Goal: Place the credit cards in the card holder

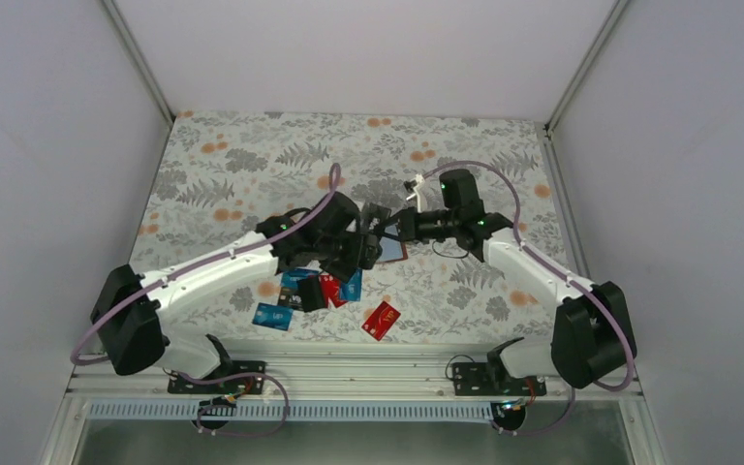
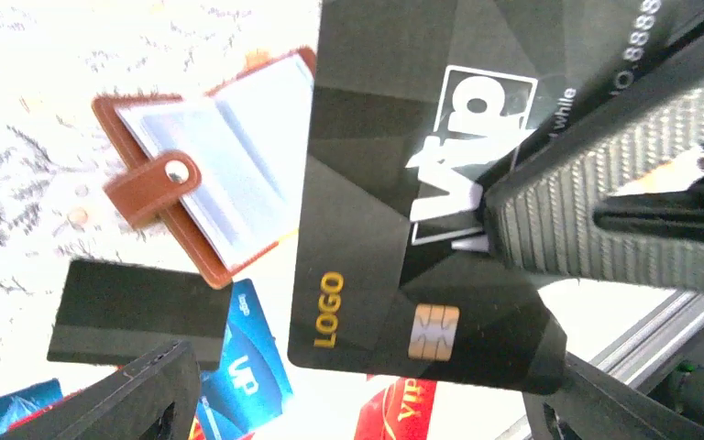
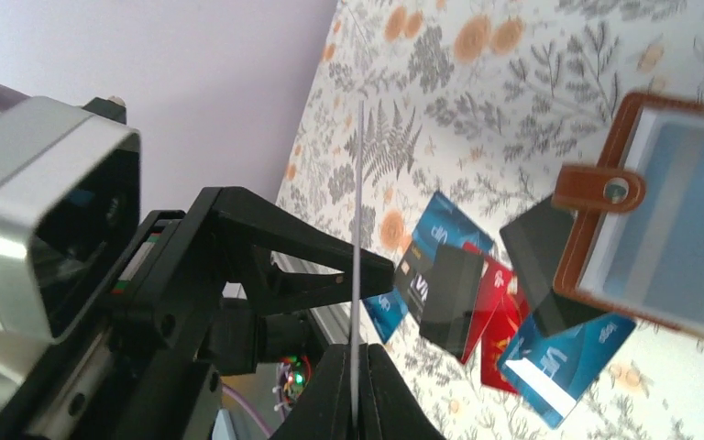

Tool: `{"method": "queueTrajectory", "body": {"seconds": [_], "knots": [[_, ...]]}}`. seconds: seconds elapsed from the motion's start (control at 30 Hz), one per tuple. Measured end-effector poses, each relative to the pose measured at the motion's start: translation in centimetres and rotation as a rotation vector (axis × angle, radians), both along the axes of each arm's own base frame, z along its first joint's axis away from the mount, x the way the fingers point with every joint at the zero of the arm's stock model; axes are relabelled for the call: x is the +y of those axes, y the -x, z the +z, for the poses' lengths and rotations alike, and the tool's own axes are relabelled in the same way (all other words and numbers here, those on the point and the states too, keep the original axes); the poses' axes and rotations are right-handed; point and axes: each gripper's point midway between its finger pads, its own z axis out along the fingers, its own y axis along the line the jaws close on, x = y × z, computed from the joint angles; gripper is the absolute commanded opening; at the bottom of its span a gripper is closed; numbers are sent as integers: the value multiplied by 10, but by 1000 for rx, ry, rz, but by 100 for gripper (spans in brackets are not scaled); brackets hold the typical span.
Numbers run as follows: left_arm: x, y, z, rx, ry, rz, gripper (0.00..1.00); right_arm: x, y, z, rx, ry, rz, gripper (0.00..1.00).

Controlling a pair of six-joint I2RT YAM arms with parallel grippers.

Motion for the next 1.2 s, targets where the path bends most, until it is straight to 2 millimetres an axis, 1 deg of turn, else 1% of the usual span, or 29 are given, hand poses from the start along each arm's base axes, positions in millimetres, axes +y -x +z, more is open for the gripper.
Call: {"method": "queueTrajectory", "body": {"seconds": [0.1,0.17,0.3,0.37,0.47,0.6,0.77,0.87,1.0,1.2], "knots": [[8,-12,15,-27,61,-30,85,-4,-14,6,-38,-14,0,4],[18,-19,24,-49,97,-43,83,-7,-20,7,-55,-19,3,4],[42,-37,49,-102,223,-55,79,-8,-20,6,-64,-44,53,4],[48,-42,60,-129,292,-77,74,-6,-17,10,-76,-66,88,4],[49,-45,71,-144,388,-129,67,-3,-9,21,-93,-112,141,4],[46,-43,80,-142,494,-213,62,-1,-1,34,-119,-167,197,4],[36,-33,100,-162,594,-333,55,2,4,46,-145,-211,244,4],[32,-27,107,-169,629,-386,51,3,6,52,-160,-227,262,4],[29,-23,109,-161,651,-422,47,4,11,59,-181,-243,281,4],[26,-21,104,-129,666,-450,41,7,15,62,-184,-250,300,4]]}}
